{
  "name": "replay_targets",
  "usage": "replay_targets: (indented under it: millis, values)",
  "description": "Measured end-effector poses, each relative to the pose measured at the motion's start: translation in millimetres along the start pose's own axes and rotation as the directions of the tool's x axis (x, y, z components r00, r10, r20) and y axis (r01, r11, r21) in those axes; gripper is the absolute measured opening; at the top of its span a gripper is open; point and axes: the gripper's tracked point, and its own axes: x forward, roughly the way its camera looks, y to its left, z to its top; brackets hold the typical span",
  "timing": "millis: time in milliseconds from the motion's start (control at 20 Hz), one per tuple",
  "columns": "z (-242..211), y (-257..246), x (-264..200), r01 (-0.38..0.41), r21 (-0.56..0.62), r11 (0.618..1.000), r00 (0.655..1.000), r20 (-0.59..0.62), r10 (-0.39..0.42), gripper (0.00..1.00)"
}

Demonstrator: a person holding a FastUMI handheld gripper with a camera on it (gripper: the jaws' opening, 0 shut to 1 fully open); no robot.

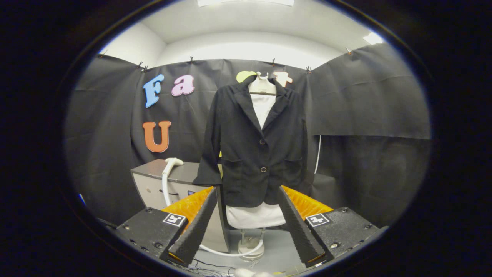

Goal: Iron the clothes twice with a garment steamer, once on the left side and once on the right side.

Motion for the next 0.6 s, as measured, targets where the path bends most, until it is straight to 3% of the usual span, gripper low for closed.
replay_targets:
  millis: [200, 600]
  values:
    - [8.2, 20.4, 17.4, -0.005, -0.002, 1.0, 1.0, 0.015, 0.005, 0.98]
    - [26.8, 129.6, 108.4, -0.14, -0.011, 0.99, 0.99, -0.008, 0.14, 0.98]
